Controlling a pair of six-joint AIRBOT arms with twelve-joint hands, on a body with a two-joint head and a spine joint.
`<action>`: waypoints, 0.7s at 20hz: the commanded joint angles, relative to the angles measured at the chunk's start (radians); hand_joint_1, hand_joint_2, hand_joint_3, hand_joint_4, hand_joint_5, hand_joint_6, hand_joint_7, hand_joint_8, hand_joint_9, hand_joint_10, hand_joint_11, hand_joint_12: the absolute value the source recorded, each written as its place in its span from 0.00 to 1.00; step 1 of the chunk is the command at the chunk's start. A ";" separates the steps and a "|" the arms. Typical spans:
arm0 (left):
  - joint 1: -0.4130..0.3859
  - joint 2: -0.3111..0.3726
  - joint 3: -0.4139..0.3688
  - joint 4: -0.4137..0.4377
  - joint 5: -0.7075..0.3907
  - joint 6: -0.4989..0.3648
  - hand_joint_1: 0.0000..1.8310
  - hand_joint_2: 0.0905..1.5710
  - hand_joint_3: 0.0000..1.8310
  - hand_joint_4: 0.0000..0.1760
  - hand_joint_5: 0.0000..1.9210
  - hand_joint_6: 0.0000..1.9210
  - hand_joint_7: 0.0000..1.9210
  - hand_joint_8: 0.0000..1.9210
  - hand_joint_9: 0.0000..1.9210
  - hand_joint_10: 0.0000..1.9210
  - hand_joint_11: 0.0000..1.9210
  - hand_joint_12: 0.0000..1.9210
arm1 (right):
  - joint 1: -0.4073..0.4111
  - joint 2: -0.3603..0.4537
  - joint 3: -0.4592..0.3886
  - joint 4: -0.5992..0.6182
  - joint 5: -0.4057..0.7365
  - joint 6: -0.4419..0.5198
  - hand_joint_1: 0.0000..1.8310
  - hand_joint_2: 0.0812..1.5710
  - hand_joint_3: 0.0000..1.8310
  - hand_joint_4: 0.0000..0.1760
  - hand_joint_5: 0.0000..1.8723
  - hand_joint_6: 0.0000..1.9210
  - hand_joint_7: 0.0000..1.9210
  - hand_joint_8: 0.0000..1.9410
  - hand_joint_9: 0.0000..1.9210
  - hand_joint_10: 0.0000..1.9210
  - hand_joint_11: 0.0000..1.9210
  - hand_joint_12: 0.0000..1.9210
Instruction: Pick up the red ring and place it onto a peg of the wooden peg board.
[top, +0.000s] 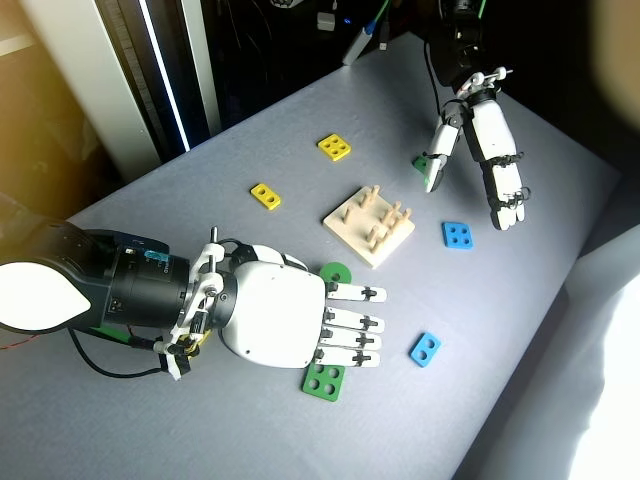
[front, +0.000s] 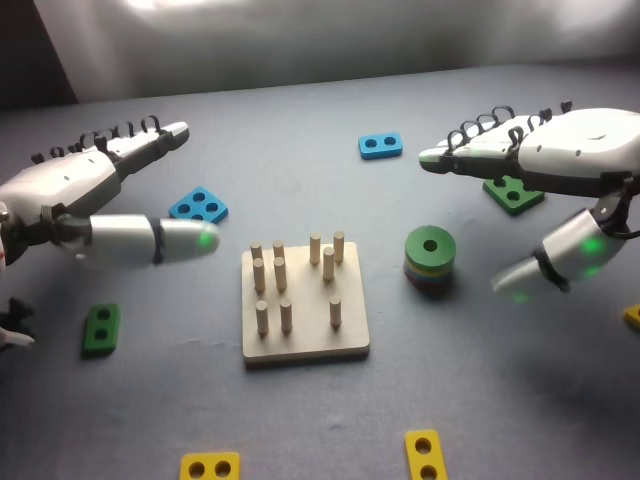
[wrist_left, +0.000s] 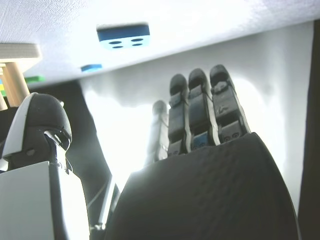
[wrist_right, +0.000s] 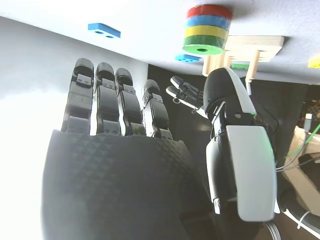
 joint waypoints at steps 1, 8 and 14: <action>-0.011 0.002 0.006 0.000 -0.112 -0.003 0.14 0.55 0.01 0.89 0.00 0.00 0.00 0.00 0.00 0.00 0.00 0.00 | 0.017 -0.003 0.001 0.027 0.083 0.009 0.40 0.48 0.03 0.40 0.00 0.00 0.00 0.00 0.00 0.00 0.00 0.00; -0.014 0.002 0.005 0.006 -0.111 -0.004 0.14 0.55 0.00 1.00 0.00 0.00 0.00 0.00 0.00 0.00 0.00 0.00 | 0.017 -0.005 0.005 0.018 0.071 0.009 0.38 0.48 0.03 0.00 0.00 0.00 0.00 0.00 0.00 0.00 0.00 0.00; -0.014 0.003 0.008 0.006 -0.110 -0.004 0.14 0.54 0.00 0.95 0.00 0.00 0.00 0.00 0.00 0.00 0.00 0.00 | 0.024 -0.060 0.060 -0.051 0.069 0.099 0.36 0.50 0.02 0.49 0.01 0.00 0.00 0.00 0.00 0.00 0.00 0.00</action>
